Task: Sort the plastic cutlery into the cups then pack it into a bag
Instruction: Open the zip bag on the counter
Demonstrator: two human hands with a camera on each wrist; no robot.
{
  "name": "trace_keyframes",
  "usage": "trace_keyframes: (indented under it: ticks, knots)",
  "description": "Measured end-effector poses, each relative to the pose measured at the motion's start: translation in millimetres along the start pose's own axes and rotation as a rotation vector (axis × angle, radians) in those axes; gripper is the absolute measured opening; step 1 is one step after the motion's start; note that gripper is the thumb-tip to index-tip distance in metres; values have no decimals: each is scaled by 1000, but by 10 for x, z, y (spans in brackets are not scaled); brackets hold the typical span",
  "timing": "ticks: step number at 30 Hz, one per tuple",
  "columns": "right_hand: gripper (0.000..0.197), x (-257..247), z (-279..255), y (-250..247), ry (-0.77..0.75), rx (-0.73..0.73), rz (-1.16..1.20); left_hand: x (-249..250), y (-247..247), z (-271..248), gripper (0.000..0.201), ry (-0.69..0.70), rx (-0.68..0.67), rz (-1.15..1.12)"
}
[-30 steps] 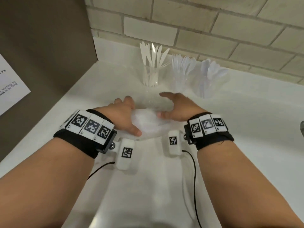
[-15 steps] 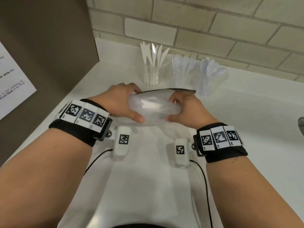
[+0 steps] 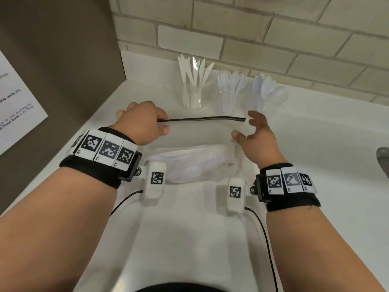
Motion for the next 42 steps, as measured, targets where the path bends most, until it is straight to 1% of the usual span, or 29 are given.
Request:
trace_keyframes:
  ticks: [1, 2, 3, 5, 6, 8, 10, 11, 13, 15, 16, 18, 20, 22, 24, 27, 30, 31, 33, 35, 37, 40, 42]
  knots:
    - [68, -13, -10, 9, -3, -2, 65, 7, 1, 4, 9, 19, -10, -10]
    - [64, -29, -14, 22, -25, -3, 85, 24, 0, 4, 4, 41, -15, -25]
    - [50, -58, -19, 37, -65, 4, 74, 51, -7, -4, 2, 67, -10, -50]
    - [11, -106, -3, 27, -107, 73, 40, 84, -36, -32, 12, 85, 10, -102]
    - [7, -107, 25, 1, -107, 112, 26, 67, -61, -45, 19, 64, 29, -113]
    - [14, -79, 68, -61, -71, 172, -31, -17, -125, -65, 27, 1, 87, -136]
    - [18, -113, 66, -84, -77, 202, -117, -107, -177, -86, 25, -51, 136, -205]
    - [22, -173, 50, -67, -119, 220, -166, -131, -188, -95, 22, -72, 148, -259]
    - [31, -399, -28, 37, -266, 231, -282, -127, -187, -115, 15, -89, 165, -357]
    - [29, -662, -121, 233, -408, 170, -323, -67, -176, -134, 11, -83, 177, -402]
    - [26, -778, -169, 352, -445, 99, -293, -37, -173, -140, 10, -75, 181, -423]
    - [31, -964, -257, 584, -477, -64, -215, 22, -176, -146, 10, -66, 184, -457]
    - [37, -1090, -302, 777, -500, -165, -232, 62, -191, -154, 10, -69, 179, -472]
    - [31, -1163, -302, 899, -534, -178, -286, 71, -203, -170, 11, -74, 178, -481]
    - [21, -1196, -275, 940, -571, -143, -314, 60, -204, -193, 6, -69, 176, -495]
    - [17, -1175, -250, 945, -610, -106, -393, 8, -212, -226, 11, -72, 218, -489]
    - [14, -1021, -169, 762, -568, -67, -412, -120, -257, -233, 8, -143, 306, -476]
    - [12, -944, -125, 666, -534, -50, -412, -173, -258, -233, 8, -165, 315, -459]
    - [9, -774, -22, 455, -417, -25, -411, -269, -244, -227, 9, -199, 312, -413]
    - [11, -615, 70, 250, -294, -3, -402, -362, -207, -212, 8, -238, 301, -365]
    - [13, -492, 145, 61, -227, 34, -384, -438, -160, -198, 5, -281, 285, -324]
    - [18, -362, 219, -118, -185, 105, -343, -476, -130, -185, 7, -308, 251, -233]
    - [21, -336, 229, -111, -198, 126, -323, -406, -105, -166, 16, -274, 161, -109]
Point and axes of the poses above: each hand's wrist, its own z-axis towards the middle knuckle, its own y-axis out of the palm, x = y × z, the point moved 5 cm from there along z, towards the middle knuckle, and after that the axes turned 10 degrees about z, right-handed, at the moved point
